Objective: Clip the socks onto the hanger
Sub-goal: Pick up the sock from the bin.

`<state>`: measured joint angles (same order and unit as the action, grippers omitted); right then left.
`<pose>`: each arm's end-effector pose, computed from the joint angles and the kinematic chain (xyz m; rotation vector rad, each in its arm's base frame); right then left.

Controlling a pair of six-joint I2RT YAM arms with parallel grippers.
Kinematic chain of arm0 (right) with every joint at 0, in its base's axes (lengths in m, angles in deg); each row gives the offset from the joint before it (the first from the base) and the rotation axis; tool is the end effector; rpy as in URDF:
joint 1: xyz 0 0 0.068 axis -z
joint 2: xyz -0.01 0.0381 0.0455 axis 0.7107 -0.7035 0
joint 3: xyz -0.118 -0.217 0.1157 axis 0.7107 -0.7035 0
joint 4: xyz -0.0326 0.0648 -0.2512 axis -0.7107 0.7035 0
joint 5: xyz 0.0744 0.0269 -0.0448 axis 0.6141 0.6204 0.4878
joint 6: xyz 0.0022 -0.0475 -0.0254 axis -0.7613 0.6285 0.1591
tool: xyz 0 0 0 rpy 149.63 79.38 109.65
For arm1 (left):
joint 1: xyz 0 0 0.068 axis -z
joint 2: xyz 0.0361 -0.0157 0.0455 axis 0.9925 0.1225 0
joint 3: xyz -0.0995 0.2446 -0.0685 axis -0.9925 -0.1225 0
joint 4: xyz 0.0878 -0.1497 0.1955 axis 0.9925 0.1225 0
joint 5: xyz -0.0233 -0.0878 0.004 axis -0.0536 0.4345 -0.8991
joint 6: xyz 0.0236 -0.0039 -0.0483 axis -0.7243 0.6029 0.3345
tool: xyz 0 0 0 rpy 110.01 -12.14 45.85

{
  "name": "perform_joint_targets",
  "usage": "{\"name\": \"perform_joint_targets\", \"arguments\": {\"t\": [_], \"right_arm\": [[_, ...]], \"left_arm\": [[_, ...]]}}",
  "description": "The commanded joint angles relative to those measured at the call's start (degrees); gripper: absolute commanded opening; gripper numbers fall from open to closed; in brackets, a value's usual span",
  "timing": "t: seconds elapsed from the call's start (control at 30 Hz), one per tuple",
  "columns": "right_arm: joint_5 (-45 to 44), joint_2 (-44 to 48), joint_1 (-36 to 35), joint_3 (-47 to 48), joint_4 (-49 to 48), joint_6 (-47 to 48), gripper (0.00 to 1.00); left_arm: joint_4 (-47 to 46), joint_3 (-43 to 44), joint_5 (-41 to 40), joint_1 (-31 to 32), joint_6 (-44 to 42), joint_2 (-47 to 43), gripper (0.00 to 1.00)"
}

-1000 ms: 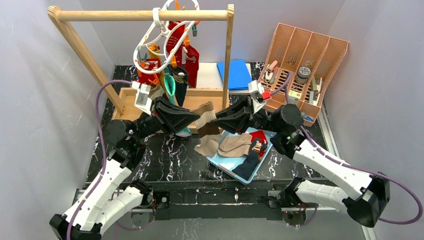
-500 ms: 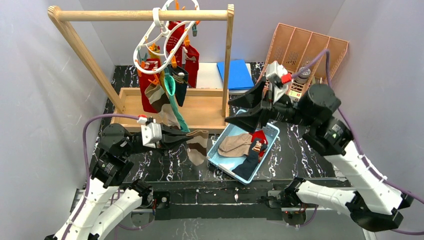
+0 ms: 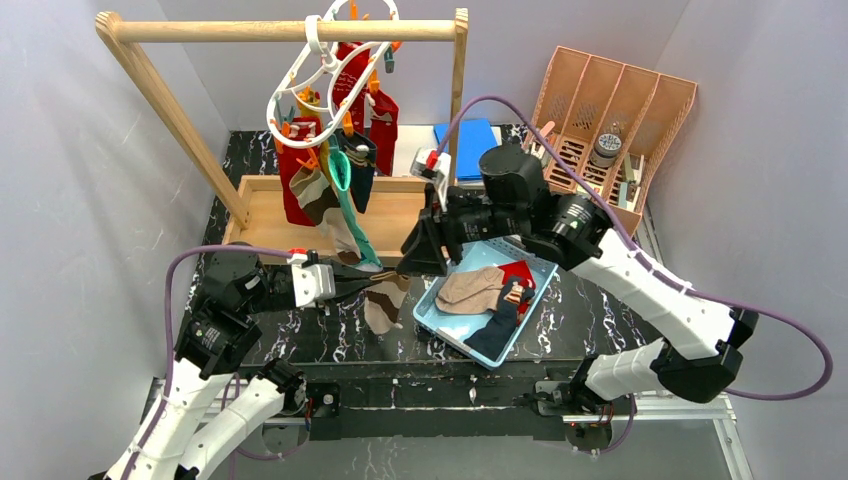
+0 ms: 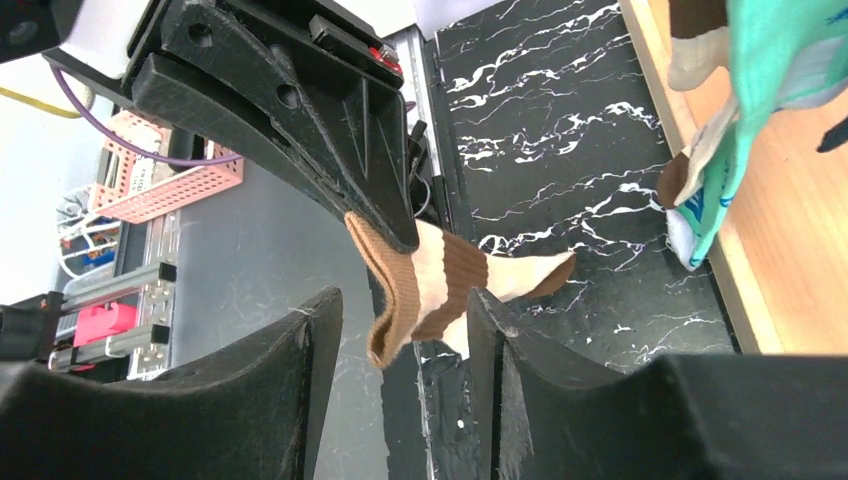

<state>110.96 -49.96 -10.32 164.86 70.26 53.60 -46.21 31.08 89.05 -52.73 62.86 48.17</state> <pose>0.1397 0.2368 0.4673 -1.1241 1.6888 1.2959 0.0780 -0.0765 0.4032 1.2485 0.9730 -0.7475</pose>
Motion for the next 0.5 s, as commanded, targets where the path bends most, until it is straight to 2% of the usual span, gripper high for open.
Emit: {"name": "perform_joint_targets", "arguments": {"t": [0.0,0.2,0.47], "right_arm": [[-4.12,-2.50,-2.52,3.35,-0.51,-0.51,0.56],[-9.00,-4.30,-6.16,3.81,2.06,0.56,0.55],[-13.32,-0.20,-6.35,0.71,-3.37,-1.15,0.62]], "left_arm": [[0.39,1.48,0.84,0.35,-0.40,-0.92,0.00],[0.49,1.82,0.55,0.35,-0.70,-1.03,0.00],[1.08,1.83,0.45,0.35,-0.70,-1.59,0.00]]}}
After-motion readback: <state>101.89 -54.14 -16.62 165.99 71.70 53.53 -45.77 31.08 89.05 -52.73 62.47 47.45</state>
